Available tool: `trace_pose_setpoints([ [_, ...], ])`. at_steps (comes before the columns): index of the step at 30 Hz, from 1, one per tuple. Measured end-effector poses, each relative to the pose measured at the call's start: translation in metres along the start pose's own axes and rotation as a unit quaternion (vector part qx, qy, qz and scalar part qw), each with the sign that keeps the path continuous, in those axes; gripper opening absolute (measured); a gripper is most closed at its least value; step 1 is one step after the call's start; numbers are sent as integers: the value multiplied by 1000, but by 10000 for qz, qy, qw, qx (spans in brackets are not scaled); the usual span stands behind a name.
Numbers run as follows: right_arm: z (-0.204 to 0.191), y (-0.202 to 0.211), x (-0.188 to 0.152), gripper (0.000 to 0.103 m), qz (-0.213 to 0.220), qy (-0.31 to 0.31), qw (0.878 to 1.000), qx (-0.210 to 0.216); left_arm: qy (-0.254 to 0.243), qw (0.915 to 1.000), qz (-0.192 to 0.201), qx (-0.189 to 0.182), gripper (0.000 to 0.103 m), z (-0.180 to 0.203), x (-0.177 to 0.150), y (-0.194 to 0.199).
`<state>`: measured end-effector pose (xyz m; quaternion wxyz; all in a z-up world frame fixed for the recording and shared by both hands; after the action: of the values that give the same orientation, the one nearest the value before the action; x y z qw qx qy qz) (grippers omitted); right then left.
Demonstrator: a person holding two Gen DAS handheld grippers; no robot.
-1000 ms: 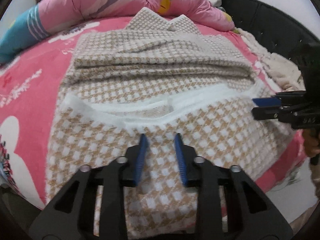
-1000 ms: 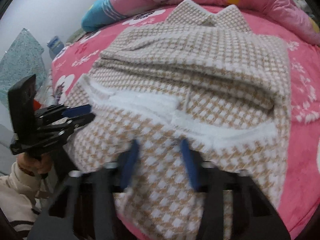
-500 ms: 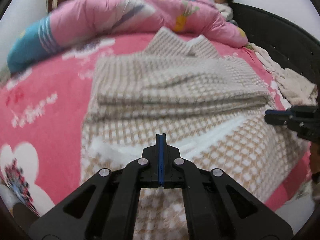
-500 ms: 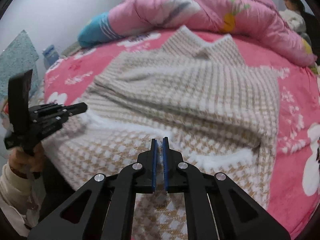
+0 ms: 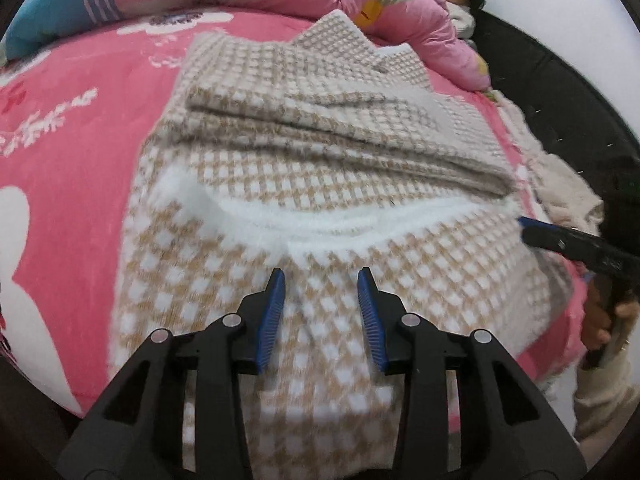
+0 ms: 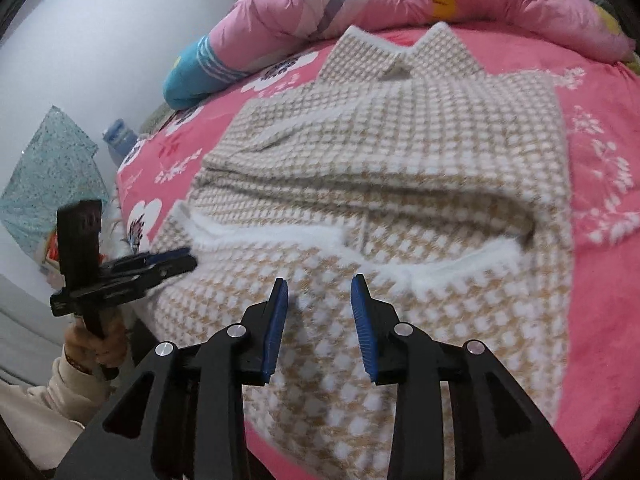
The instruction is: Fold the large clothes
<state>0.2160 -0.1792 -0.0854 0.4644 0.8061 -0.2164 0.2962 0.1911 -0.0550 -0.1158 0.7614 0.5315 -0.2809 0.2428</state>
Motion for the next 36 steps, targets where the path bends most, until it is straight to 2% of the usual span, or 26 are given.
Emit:
trace_pose_setpoints([
  [1, -2, -3, -2, 33, -11, 51, 10000, -20, -93, 9999, 15, 92, 36, 1, 1, -3],
  [5, -9, -8, -7, 32, 3, 195, 9998, -28, -647, 9966, 140, 499, 20, 10, 0, -7],
  [6, -10, -7, -8, 26, 52, 251, 9997, -34, -766, 9953, 197, 564, 10, 12, 0, -5],
  [7, -12, -6, -9, 20, 71, 270, 9996, 1, -843, 9943, 267, 594, 6, 13, 4, -1],
  [9, -14, -2, -9, 19, 140, 279, 9995, 44, -891, 9929, 526, 592, 3, 15, 17, 12],
  [11, -12, 3, -8, 19, 218, 262, 9994, 36, -1016, 9878, 1008, 623, 3, 22, 42, 33],
  [13, -11, 7, -7, 19, 318, 260, 9992, -15, -1099, 9852, 1189, 557, 4, 28, 54, 38],
  [15, -6, 11, -5, 20, 385, 204, 9990, -60, -1122, 9867, 993, 624, 4, 24, 50, 21],
  [17, 3, 18, 1, 27, 462, 136, 9988, -121, -1152, 9887, 695, 660, 4, 15, 35, 1],
  [19, 22, 31, 10, 30, 676, 147, 9962, -523, -1116, 9905, 448, 672, 4, 10, 20, -14],
  [21, 51, 44, 14, 30, 750, 198, 9897, -1199, -1037, 9914, 475, 635, 5, 5, 15, -15],
  [23, 74, 49, 12, 30, 632, 178, 9842, -1646, -925, 9926, 503, 600, 5, 4, 16, -13],
  [25, 88, 47, 7, 30, 511, 234, 9803, -1895, -910, 9928, 495, 597, 5, 4, 16, -15],
  [29, 86, 32, -3, 30, 299, 464, 9815, -1835, -1031, 9912, 515, 649, 5, 4, 15, -16],
  [32, 82, 22, -7, 29, 196, 840, 9755, -2024, -1048, 9908, 530, 668, 5, 4, 15, -16],
  [34, 85, 19, -6, 21, 200, 836, 9753, -2033, -1045, 9908, 548, 665, 5, 4, 15, -17],
  [36, 91, 21, -4, 20, 208, 720, 9758, -2052, -1064, 9904, 563, 679, 5, 5, 14, -16],
])
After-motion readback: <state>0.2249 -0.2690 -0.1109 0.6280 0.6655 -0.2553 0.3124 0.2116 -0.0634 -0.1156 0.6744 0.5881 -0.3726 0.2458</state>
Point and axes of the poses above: each gripper's, at about its wrist camera, not at the fingertips, and y roughly against the way its jaws point, z to its right, x to its top, the point moved 9 cm from there along -y, roughly the way its jaws point, and after that the axes turned 14 degrees about z, right-handed, at the moved point
